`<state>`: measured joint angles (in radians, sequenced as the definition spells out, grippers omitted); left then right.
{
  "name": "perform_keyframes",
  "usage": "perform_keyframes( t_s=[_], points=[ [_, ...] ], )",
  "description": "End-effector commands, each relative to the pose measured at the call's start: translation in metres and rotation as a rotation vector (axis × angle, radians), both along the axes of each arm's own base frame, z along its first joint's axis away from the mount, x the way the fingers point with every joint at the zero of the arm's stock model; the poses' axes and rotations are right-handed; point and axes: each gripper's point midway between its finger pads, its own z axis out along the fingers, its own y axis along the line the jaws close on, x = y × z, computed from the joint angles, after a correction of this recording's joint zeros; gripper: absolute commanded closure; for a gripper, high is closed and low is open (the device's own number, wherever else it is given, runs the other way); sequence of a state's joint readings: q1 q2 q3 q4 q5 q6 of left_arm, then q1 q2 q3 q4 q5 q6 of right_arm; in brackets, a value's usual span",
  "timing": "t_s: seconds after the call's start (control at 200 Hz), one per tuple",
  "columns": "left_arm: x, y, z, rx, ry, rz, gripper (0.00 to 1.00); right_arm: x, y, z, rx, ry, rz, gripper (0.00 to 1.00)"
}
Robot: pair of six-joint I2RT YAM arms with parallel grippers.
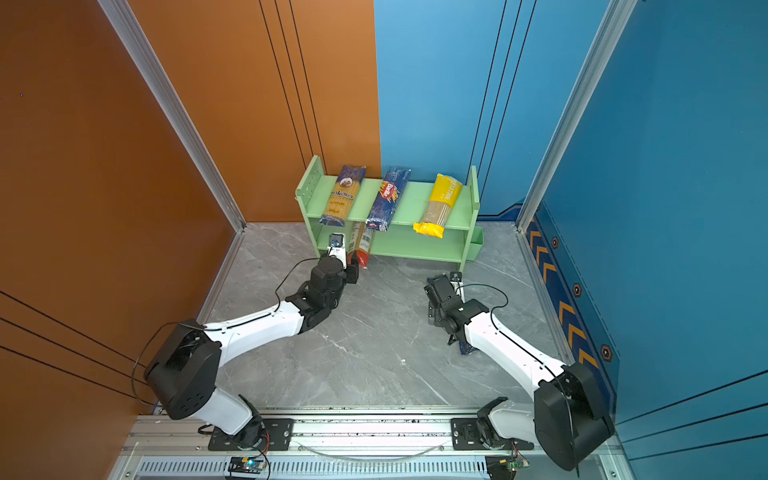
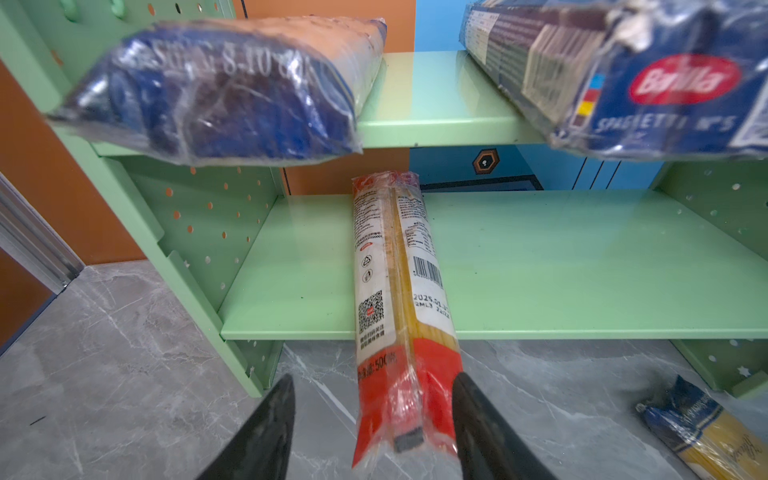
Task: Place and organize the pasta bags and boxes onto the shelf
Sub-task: 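Open the left gripper and withdraw it while the right gripper nudges the blue-and-yellow bag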
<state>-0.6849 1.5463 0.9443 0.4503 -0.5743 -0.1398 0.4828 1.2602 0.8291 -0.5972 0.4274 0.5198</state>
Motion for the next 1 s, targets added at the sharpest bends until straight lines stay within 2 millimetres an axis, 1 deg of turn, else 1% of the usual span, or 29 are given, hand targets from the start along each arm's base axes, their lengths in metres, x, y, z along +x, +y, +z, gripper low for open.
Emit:
perform_keyframes(
  t_s=[0.0,0.205,0.255,0.33,0.451,0.576,0.656,0.791,0.896,0.981,0.991],
  points=[
    [-0.014,0.007,0.002,0.002,0.008,0.018,0.39,-0.011,-0.009,0.005,0.005,0.034,-0.009,0.00],
    [-0.040,0.010,-0.005,0.009,0.027,0.007,0.39,-0.019,-0.016,0.002,0.053,0.041,-0.040,0.00],
    [-0.045,0.011,-0.008,0.005,0.037,0.004,0.37,-0.021,-0.018,0.002,0.063,0.044,-0.048,0.00],
    [-0.055,0.012,-0.017,0.002,0.061,-0.004,0.36,-0.025,-0.023,0.001,0.064,0.051,-0.064,0.00],
    [-0.071,0.014,-0.032,-0.011,0.093,-0.014,0.35,-0.033,-0.037,-0.002,0.079,0.061,-0.134,0.00],
    [-0.086,0.018,-0.048,-0.018,0.129,-0.016,0.30,-0.042,-0.050,-0.008,0.097,0.078,-0.215,0.00],
    [-0.094,0.018,-0.054,-0.027,0.141,-0.024,0.28,-0.048,-0.058,-0.012,0.098,0.094,-0.258,0.00],
    [-0.103,0.019,-0.068,-0.025,0.173,-0.028,0.23,-0.056,-0.068,-0.022,0.094,0.138,-0.312,0.00],
    [-0.108,0.018,-0.074,-0.027,0.185,-0.031,0.20,-0.059,-0.074,-0.027,0.084,0.158,-0.336,0.00],
    [-0.112,0.018,-0.080,-0.026,0.194,-0.033,0.15,-0.061,-0.078,-0.029,0.074,0.167,-0.351,0.00],
    [-0.112,0.018,-0.080,-0.027,0.193,-0.032,0.11,-0.061,-0.078,-0.030,0.072,0.168,-0.353,0.00]
  ],
)
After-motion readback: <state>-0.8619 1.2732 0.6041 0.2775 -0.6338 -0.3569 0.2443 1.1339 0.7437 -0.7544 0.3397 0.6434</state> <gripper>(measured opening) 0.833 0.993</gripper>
